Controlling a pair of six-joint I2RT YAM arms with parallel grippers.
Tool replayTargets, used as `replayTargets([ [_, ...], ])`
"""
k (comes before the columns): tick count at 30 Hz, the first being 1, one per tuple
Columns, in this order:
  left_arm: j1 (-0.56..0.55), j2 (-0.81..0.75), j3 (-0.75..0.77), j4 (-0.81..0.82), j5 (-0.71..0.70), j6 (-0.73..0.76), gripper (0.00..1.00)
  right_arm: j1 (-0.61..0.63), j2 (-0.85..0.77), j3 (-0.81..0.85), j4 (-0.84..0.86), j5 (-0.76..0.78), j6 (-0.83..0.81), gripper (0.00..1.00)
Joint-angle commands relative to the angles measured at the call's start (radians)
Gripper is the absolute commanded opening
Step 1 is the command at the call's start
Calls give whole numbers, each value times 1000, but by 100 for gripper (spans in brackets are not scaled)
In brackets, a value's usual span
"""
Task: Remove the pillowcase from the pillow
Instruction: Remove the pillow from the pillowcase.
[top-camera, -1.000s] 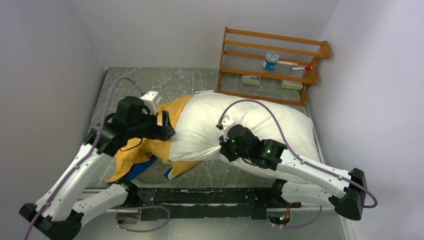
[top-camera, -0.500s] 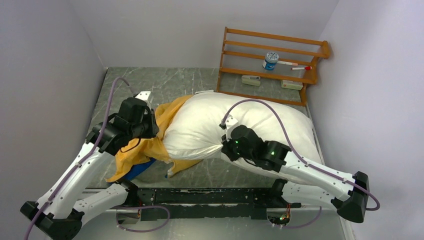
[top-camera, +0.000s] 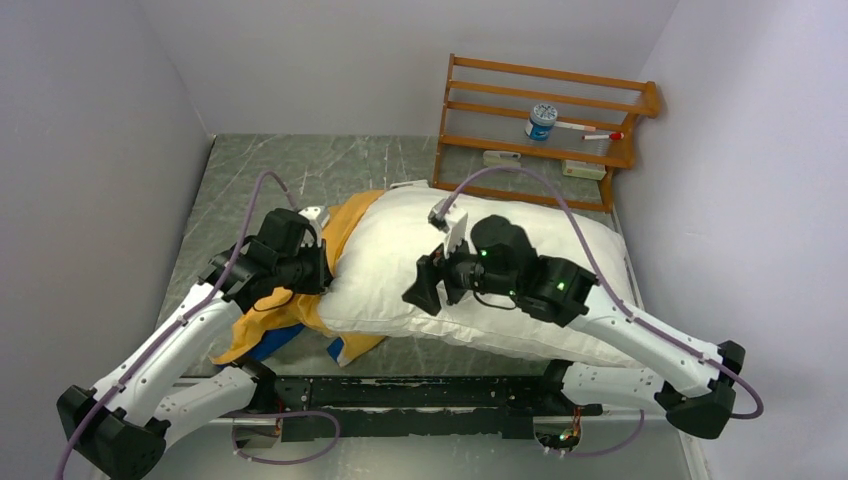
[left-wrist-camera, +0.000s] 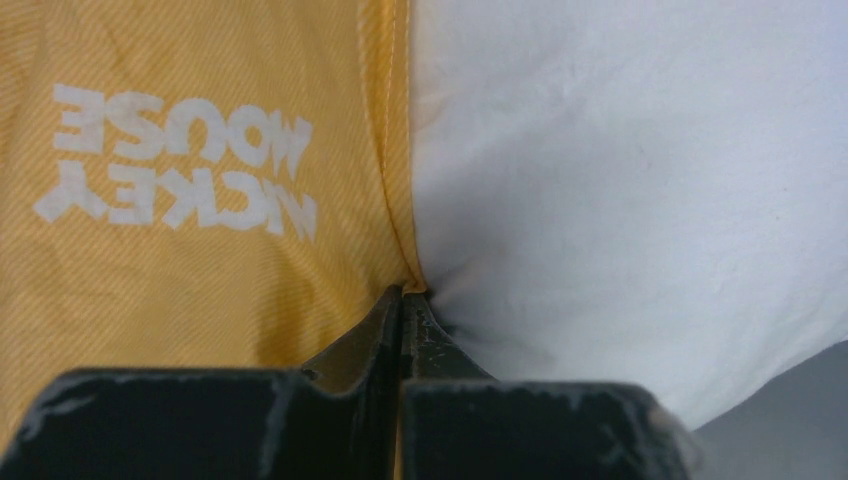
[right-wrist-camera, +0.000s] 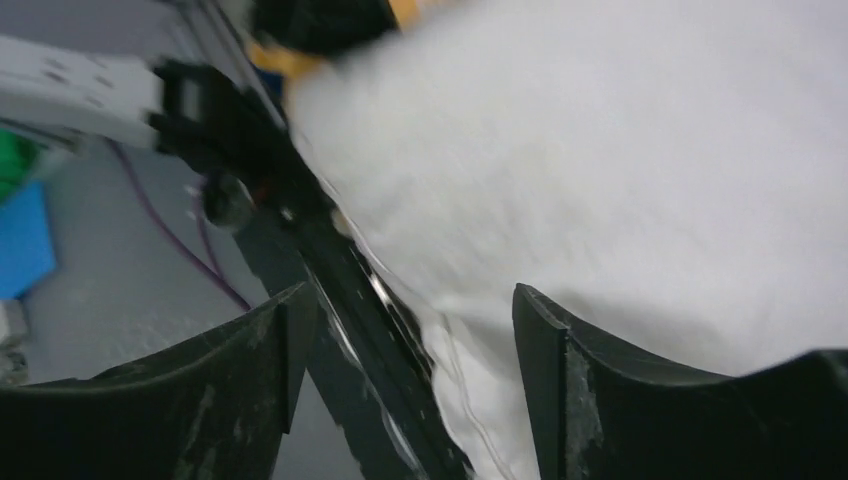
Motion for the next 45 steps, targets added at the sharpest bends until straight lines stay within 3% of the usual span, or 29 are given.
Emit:
replayTargets([
  [1,4,-23,32,26,38,13,5,-6,-3,93,137,-92,59,77],
  [4,4,-28,45,-2,24,22,5,-7,97,177,104,51,58,78],
  [6,4,-39,40,-10,32,22,5,-6,207,277,3,266,72,79],
  [10,4,-73,22,-20,37,12,5,-14,428,476,-179,700,90,99],
  [15,4,-106,9,-37,29,4,5,-112,596,454,-130,559,28,99],
  [17,4,-115,14,-48,18,2,5,-115,651,412,-173,528,59,88],
  [19,4,-117,29,-75,-26,-16,5,-114,609,274,-124,512,136,68],
  [20,4,-117,38,-86,-61,-33,9,-113,553,161,-50,478,190,57],
  [22,4,-107,62,-85,-90,-33,52,-114,402,-123,112,386,270,34],
  [23,4,-95,83,-82,-104,-29,64,-113,332,-233,183,334,308,22],
  [25,6,-60,132,-56,-102,-7,78,-113,216,-405,294,240,347,13],
  [27,6,-12,185,-7,-95,22,94,-113,151,-495,312,194,378,11],
  [28,6,23,216,18,-90,39,96,-113,136,-523,311,173,381,10],
  [35,9,350,384,278,63,130,97,-113,185,-533,279,107,353,7],
  [38,47,541,475,256,63,116,97,-112,207,-507,261,107,343,6],
  [41,104,667,484,318,165,93,94,-109,206,-495,248,107,336,7],
  [43,127,684,443,392,213,81,86,-109,197,-496,235,107,335,7],
  [45,130,697,442,383,187,102,67,-109,182,-500,220,107,337,7],
])
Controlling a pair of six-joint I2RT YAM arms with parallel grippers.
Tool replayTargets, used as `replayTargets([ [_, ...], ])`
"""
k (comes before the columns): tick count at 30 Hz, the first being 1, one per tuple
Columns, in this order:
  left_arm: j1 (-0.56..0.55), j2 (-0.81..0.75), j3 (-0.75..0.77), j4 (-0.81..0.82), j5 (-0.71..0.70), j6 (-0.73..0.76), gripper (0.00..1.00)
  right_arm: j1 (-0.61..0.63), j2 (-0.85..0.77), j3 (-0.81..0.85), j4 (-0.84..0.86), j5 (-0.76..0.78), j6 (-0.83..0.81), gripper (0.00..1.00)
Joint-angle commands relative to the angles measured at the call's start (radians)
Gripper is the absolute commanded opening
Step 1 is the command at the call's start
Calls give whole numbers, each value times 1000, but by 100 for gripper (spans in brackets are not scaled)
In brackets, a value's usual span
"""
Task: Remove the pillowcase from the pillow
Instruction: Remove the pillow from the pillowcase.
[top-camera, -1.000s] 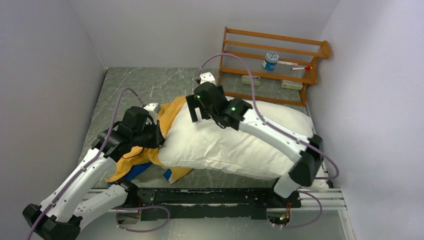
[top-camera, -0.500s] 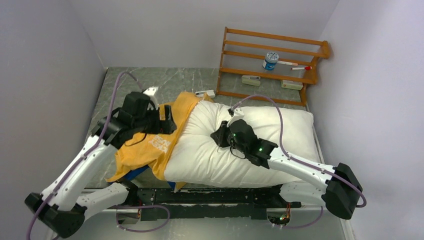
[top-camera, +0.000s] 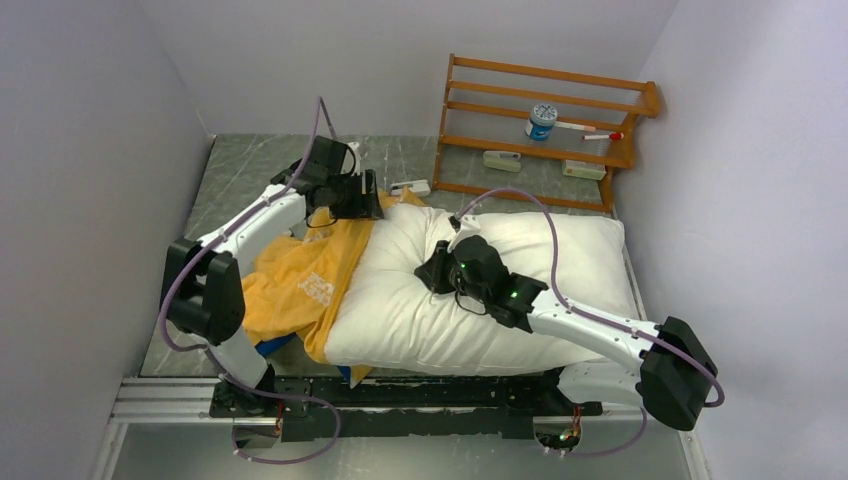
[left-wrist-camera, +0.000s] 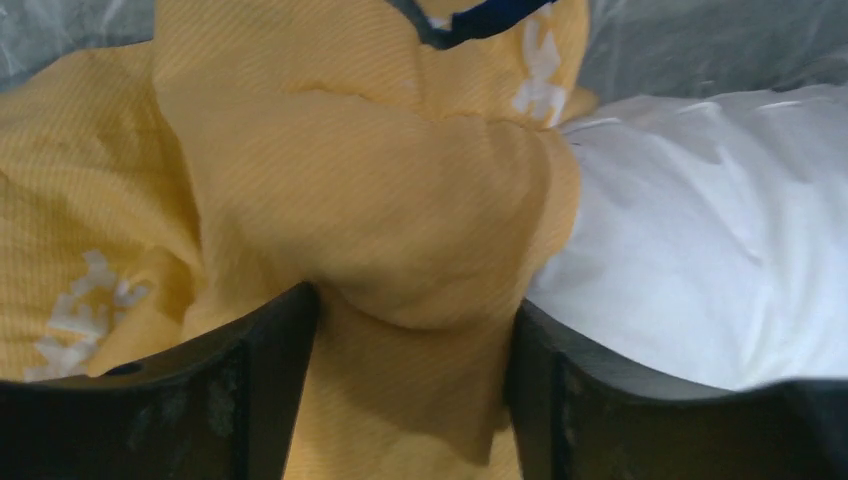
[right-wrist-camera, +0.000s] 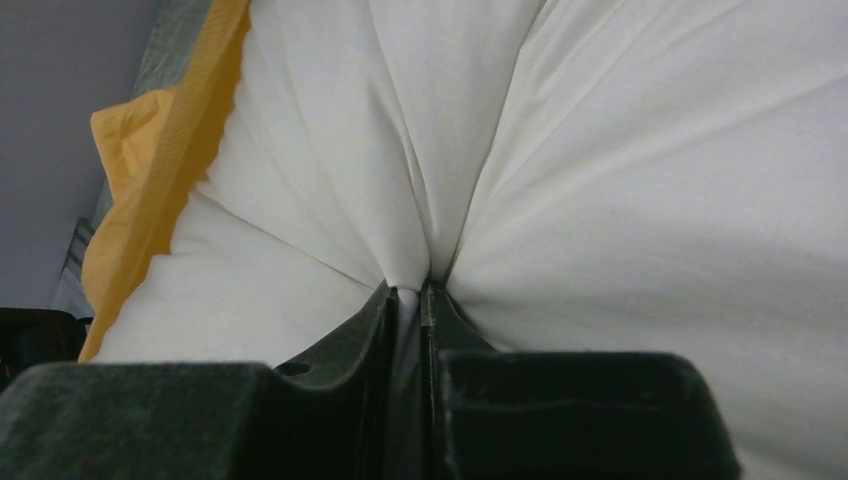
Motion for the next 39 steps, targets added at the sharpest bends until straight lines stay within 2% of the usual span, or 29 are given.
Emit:
replayTargets([
  [1,29,-3,2,40,23,24,55,17,30,-90,-379,-99,-20,7],
  [3,47,-16,-6,-1,-122,26,25,17,15,-100,-383,-88,-17,7],
  [4,67,-32,-23,-3,-159,15,16,17,10,-102,-384,-87,-16,7],
  [8,183,-115,-105,42,-162,-10,6,17,14,-97,-378,-91,-16,7],
  [17,239,-142,-174,28,-151,3,5,17,19,-13,-405,-104,-41,8],
  [22,276,-149,-222,17,-251,7,5,16,-82,43,-472,-57,-65,8],
  [26,373,-140,-210,-2,-198,27,5,17,-159,65,-513,16,-62,7],
  [30,381,-171,-238,12,-117,41,5,14,-167,87,-528,29,-54,8],
  [32,381,-189,-274,13,-82,48,8,15,-141,119,-540,11,-57,12],
  [34,381,-207,-307,5,-38,49,16,15,-117,167,-552,-16,-66,18],
  [38,380,-299,-400,-18,18,53,59,16,-99,221,-543,-100,-94,33],
  [39,380,-334,-421,-32,23,52,65,17,-99,229,-537,-117,-96,37],
])
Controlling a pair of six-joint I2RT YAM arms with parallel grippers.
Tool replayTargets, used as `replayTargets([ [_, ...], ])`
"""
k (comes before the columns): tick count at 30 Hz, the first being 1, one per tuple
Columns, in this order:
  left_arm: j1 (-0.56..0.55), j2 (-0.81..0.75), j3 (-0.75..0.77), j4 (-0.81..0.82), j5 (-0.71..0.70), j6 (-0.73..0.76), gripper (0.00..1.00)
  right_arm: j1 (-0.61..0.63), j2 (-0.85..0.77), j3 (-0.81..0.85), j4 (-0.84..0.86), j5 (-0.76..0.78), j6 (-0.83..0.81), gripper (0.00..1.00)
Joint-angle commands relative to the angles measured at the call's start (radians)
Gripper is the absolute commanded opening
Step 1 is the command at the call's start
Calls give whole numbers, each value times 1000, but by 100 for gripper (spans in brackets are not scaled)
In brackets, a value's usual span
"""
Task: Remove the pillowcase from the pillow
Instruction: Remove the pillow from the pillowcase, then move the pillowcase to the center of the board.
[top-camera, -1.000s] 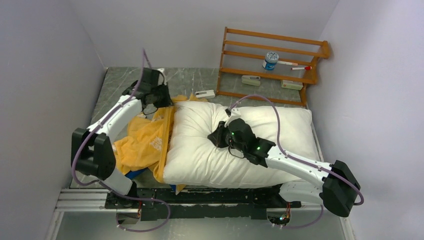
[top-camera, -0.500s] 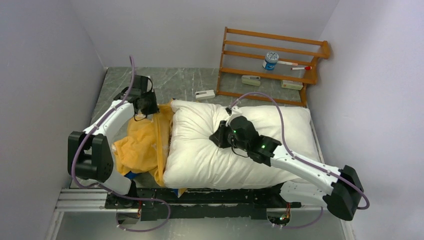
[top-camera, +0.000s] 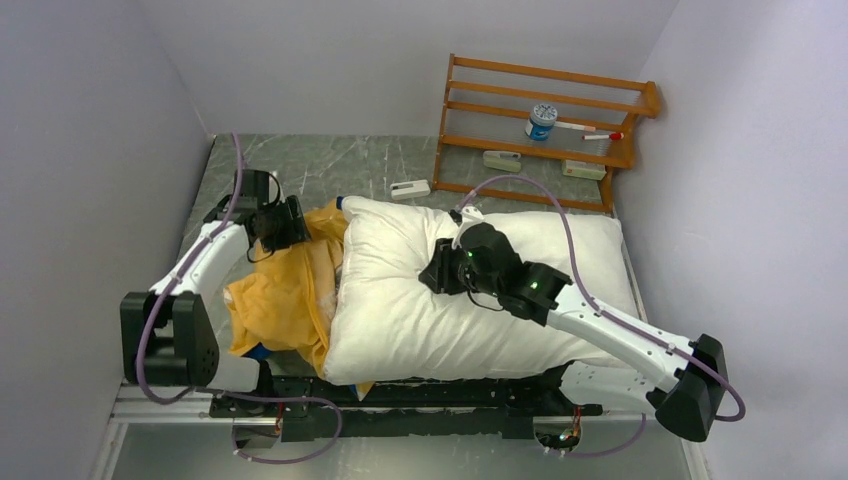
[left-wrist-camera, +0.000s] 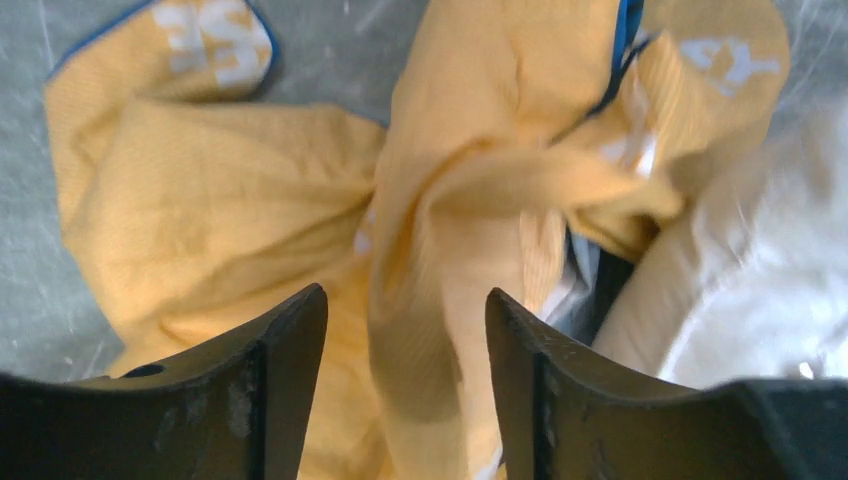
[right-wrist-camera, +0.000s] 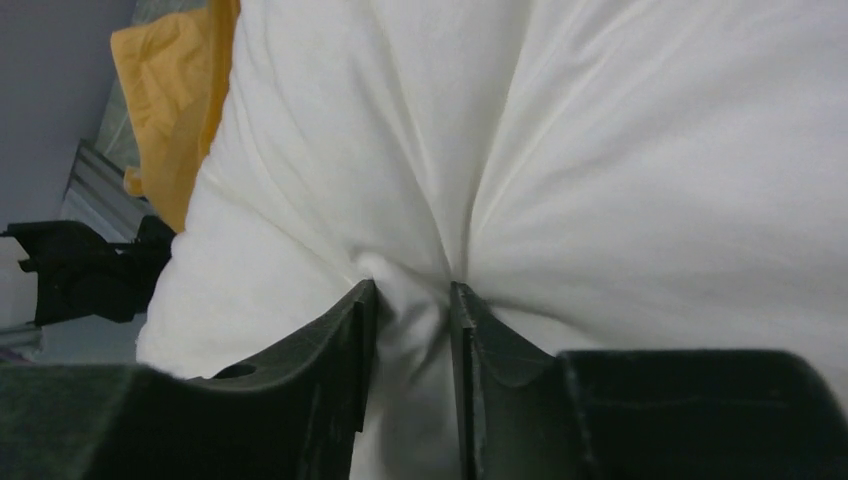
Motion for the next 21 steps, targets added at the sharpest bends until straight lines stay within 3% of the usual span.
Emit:
replayTargets([
  [1,-1,-144,-88,-44,94,12,70,1,7,27,-148,-91,-48,41],
  [3,-3,-217,-125,-91,99,17,77,1,8,32,-149,-95,-41,47],
  [7,-1,-353,-208,-172,134,-4,79,1,19,44,-164,-110,-38,56],
  [8,-11,-386,-230,-172,160,-17,93,1,22,47,-163,-123,-41,58],
  [9,-24,-411,-225,-200,177,-31,96,1,23,53,-159,-142,-45,60],
  [12,-29,-480,-224,-223,234,-104,97,20,36,74,-112,-238,-93,63],
  [14,-29,-517,-244,-207,254,-165,97,117,43,97,-75,-161,-150,65],
  [18,-29,-543,-274,-204,199,-205,97,465,95,157,-8,148,-411,68],
  [21,-29,-565,-270,-216,169,-223,97,630,172,188,28,316,-548,72],
])
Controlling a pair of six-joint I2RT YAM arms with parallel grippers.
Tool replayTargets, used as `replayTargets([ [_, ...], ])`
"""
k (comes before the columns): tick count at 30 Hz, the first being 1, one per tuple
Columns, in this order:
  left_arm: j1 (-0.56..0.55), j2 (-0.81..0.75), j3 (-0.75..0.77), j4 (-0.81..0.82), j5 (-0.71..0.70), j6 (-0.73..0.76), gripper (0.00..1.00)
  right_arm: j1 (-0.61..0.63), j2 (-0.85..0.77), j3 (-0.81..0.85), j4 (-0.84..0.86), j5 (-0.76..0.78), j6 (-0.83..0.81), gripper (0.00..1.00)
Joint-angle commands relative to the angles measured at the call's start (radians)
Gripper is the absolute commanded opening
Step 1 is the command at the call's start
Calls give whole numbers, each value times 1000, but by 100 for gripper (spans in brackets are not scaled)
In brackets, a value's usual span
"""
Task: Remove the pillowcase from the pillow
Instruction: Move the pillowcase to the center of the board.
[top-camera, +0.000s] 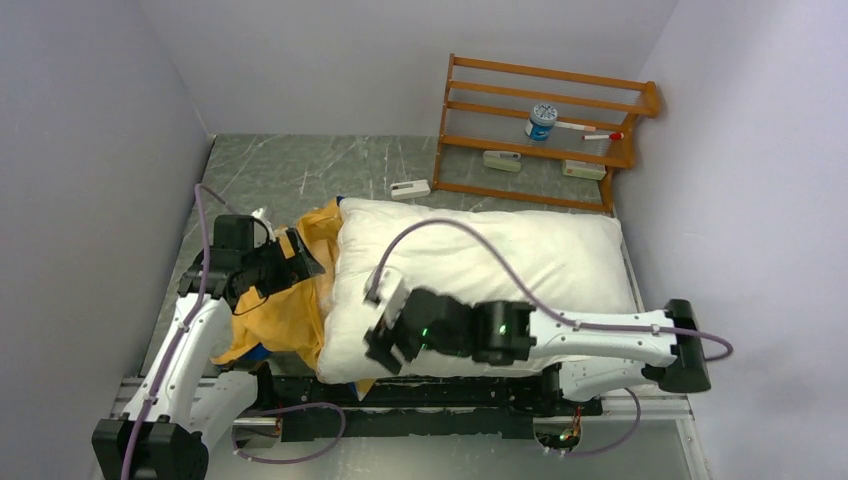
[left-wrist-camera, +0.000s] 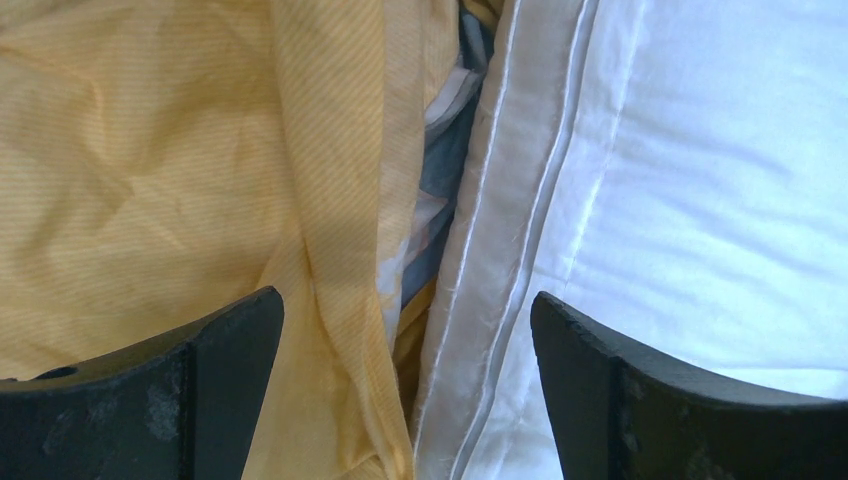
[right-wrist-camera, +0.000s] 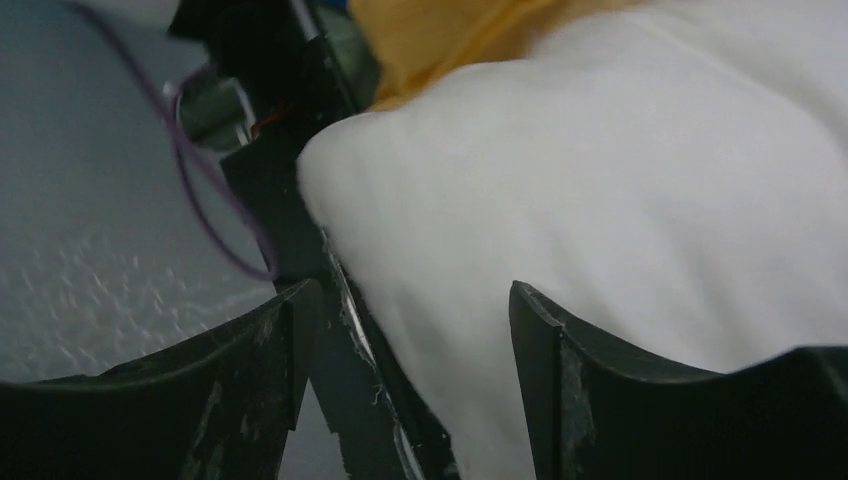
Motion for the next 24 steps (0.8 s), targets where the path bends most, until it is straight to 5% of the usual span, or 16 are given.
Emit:
replayTargets([
  [1,-6,-35,-2,-28,-23,-66,97,201,100,43,53,274,-291,73],
  [6,-6,-79,27,-62,-80,-80,97,288,274,55,85,422,-461,79],
  [11,-6,-102,36,-70,-97,-84,97,275,456,18,88,793,-389,96],
  [13,-6,-104,35,-69,-93,-86,97,236,505,34,17,809,-260,96],
  [15,-6,-104,33,-67,-88,-88,97,190,520,48,-44,787,-120,83],
  [20,-6,-111,21,-56,-74,-87,97,137,407,47,-68,693,-22,8],
  [21,-6,-110,17,-52,-66,-86,97,135,366,45,-62,696,-11,0],
  [24,-6,-104,1,-27,-18,-64,97,133,218,13,2,699,16,0],
])
